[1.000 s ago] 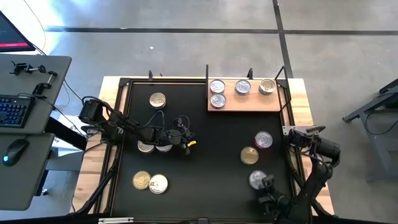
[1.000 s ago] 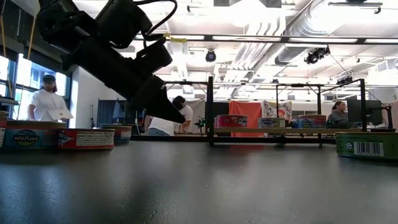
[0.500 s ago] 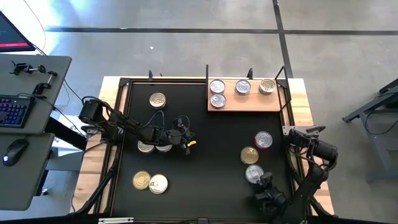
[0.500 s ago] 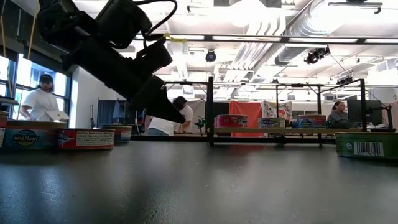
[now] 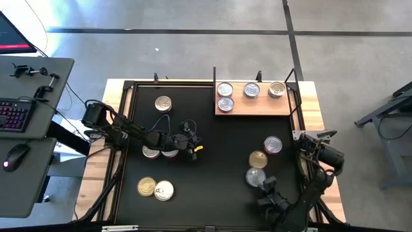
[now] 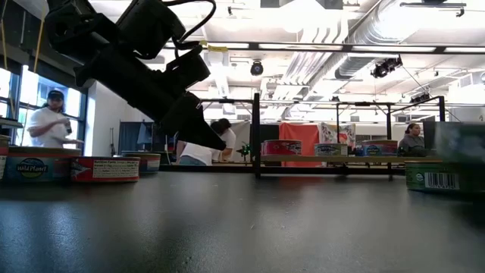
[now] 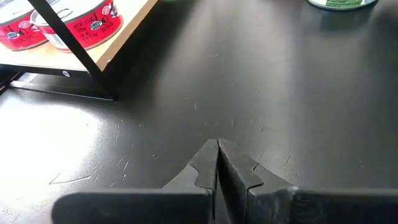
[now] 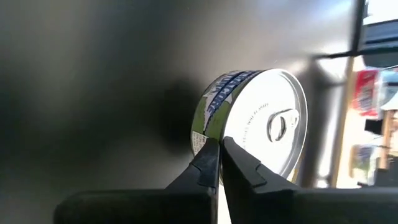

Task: Stack canned seafood by type on shelf
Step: Put the green tuna can aligned with the other green tuna can

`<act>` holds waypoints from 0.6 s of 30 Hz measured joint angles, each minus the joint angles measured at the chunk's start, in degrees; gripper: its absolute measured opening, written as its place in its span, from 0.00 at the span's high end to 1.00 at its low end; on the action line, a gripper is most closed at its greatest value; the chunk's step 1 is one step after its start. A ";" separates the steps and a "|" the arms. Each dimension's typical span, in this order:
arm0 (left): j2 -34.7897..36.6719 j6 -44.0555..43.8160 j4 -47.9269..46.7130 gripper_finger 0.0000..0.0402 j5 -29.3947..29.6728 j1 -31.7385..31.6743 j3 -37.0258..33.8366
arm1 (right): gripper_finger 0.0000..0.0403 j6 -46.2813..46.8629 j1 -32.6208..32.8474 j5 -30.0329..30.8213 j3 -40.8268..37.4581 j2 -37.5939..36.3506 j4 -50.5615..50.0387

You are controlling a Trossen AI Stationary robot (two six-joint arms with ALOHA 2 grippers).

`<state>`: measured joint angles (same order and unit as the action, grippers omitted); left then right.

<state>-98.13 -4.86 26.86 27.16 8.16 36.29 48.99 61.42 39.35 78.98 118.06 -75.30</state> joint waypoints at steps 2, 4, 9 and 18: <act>0.00 0.00 -0.01 0.99 0.00 0.00 0.00 | 1.00 0.76 -0.46 1.67 0.83 -0.05 -2.04; 0.00 0.00 -0.02 0.99 0.02 0.00 0.00 | 1.00 2.83 -0.94 3.79 1.58 -0.08 -4.85; 0.00 0.00 -0.01 0.99 0.00 0.00 0.00 | 1.00 9.20 -2.75 8.51 2.43 -0.54 -14.03; 0.00 0.04 -0.04 0.99 0.00 0.00 0.01 | 1.00 6.79 -11.18 13.09 -8.65 -17.38 -14.17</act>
<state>-98.13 -4.82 26.82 27.16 8.16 36.30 55.78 50.24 52.44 70.32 100.68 -89.46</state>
